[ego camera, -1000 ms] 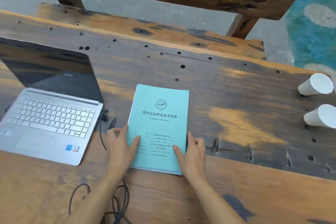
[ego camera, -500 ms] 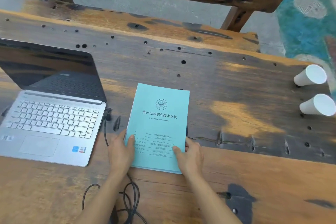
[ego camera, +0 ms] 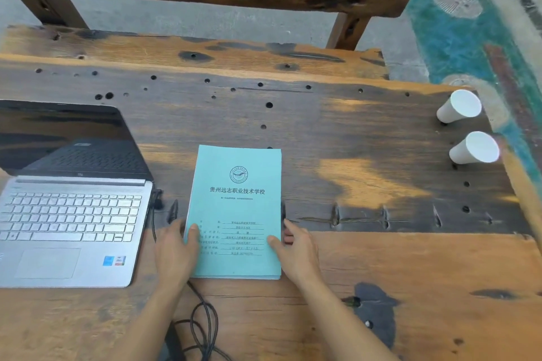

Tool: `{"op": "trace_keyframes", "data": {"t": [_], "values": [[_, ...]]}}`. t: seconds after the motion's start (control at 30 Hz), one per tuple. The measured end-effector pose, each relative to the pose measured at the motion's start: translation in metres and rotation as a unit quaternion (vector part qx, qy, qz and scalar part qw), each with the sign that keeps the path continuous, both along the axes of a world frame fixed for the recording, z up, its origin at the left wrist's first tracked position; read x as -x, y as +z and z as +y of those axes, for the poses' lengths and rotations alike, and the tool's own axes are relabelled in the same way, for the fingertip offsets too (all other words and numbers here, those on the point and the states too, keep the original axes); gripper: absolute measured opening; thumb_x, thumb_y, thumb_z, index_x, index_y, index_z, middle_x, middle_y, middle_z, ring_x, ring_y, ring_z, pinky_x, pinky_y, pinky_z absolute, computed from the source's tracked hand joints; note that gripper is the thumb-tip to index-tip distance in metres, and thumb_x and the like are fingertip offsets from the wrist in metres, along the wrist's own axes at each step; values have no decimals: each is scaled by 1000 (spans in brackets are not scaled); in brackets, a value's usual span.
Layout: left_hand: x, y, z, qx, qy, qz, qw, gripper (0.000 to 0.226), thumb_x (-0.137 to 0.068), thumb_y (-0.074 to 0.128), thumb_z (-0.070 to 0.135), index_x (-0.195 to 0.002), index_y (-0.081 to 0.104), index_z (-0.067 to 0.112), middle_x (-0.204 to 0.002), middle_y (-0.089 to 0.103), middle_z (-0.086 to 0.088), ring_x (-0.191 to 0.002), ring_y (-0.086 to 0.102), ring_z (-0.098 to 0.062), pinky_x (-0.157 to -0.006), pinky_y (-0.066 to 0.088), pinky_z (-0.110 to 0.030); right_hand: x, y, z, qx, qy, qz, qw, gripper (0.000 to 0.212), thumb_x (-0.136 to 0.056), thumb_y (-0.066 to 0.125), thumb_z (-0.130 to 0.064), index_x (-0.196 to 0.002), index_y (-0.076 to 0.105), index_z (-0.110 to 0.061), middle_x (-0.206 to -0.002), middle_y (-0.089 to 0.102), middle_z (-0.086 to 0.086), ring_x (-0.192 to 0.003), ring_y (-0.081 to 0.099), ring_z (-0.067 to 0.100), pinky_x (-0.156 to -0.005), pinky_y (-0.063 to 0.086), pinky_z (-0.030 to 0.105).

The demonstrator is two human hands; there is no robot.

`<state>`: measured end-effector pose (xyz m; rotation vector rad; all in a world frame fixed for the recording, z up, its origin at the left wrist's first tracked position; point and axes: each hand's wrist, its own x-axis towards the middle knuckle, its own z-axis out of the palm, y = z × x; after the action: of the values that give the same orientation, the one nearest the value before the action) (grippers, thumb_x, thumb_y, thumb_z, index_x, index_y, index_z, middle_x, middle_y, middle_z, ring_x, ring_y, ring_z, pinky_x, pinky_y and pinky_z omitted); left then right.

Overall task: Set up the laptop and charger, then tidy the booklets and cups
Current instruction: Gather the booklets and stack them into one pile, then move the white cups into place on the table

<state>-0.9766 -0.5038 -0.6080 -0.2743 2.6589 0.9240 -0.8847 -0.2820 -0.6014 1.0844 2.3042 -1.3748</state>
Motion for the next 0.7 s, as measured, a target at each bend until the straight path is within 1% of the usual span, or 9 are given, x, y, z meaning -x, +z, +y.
{"op": "trace_keyframes", "data": {"t": [0.1, 0.2, 0.3, 0.4, 0.47, 0.53, 0.57, 0.63, 0.7], "values": [[-3, 12, 11, 29, -21, 26, 999, 35, -99, 55, 25, -127, 60, 5, -123, 62, -20, -121, 51, -38, -97, 45, -49, -17, 9, 30, -5, -4, -11, 1000, 65, -93, 69, -42, -151, 47, -23, -125, 54, -6, -114, 58, 9, -100, 46, 25], [-6, 24, 34, -1, -31, 57, 998, 40, -100, 57, 22, -136, 57, 4, -133, 57, -19, -130, 48, -35, -108, 39, -48, -38, 23, 75, -46, -10, -14, 999, 50, -94, 67, -40, -141, 58, -25, -128, 61, -5, -108, 61, 6, -93, 44, 22], [-14, 29, 62, 5, -66, 103, 993, 24, -97, 61, 17, -117, 69, 6, -125, 64, -13, -120, 57, -32, -100, 44, -47, -66, 34, 123, -79, -25, -26, 996, 21, -96, 64, -41, -104, 76, -25, -107, 73, -7, -101, 67, 13, -92, 48, 30], [-31, 32, 100, -9, -89, 86, 992, 14, -96, 63, 23, -98, 71, 12, -109, 70, -5, -104, 64, -28, -86, 48, -41, -102, 39, 164, -102, -48, -54, 992, 35, -97, 62, -39, -70, 69, -17, -71, 69, -4, -84, 66, 26, -80, 48, 34], [-46, 34, 132, -17, -99, 51, 994, 24, -96, 61, 36, -83, 68, 17, -90, 72, 2, -86, 65, -25, -74, 48, -37, -126, 40, 190, -122, -53, -76, 988, 40, -98, 62, -36, -61, 60, -21, -61, 59, -5, -80, 64, 31, -76, 43, 34], [-60, 32, 169, -21, -120, 42, 992, 40, -96, 57, 43, -65, 56, 18, -65, 63, 5, -66, 60, -23, -61, 46, -36, -146, 40, 217, -120, -62, -90, 987, 39, -100, 60, -31, -62, 55, -27, -64, 57, -8, -85, 65, 31, -76, 40, 33], [-67, 32, 190, -25, -129, 47, 990, 46, -97, 57, 42, -60, 49, 17, -56, 56, 4, -58, 55, -23, -56, 43, -36, -153, 40, 232, -114, -70, -91, 987, 34, -101, 58, -28, -67, 59, -28, -69, 61, -6, -90, 66, 31, -76, 39, 32], [-83, 33, 233, -29, -145, 57, 987, 48, -98, 57, 35, -58, 39, 18, -50, 47, 4, -53, 50, -22, -51, 34, -34, -168, 37, 266, -108, -76, -92, 987, 21, -102, 55, -23, -89, 72, -25, -88, 72, 0, -103, 65, 29, -80, 41, 30], [-101, 32, 277, -30, -164, 57, 984, 42, -100, 55, 31, -61, 41, 20, -54, 49, 6, -57, 53, -26, -54, 33, -36, -181, 34, 303, -111, -69, -91, 987, 21, -102, 53, -19, -109, 73, -20, -111, 74, 5, -116, 62, 29, -94, 43, 29]]}}
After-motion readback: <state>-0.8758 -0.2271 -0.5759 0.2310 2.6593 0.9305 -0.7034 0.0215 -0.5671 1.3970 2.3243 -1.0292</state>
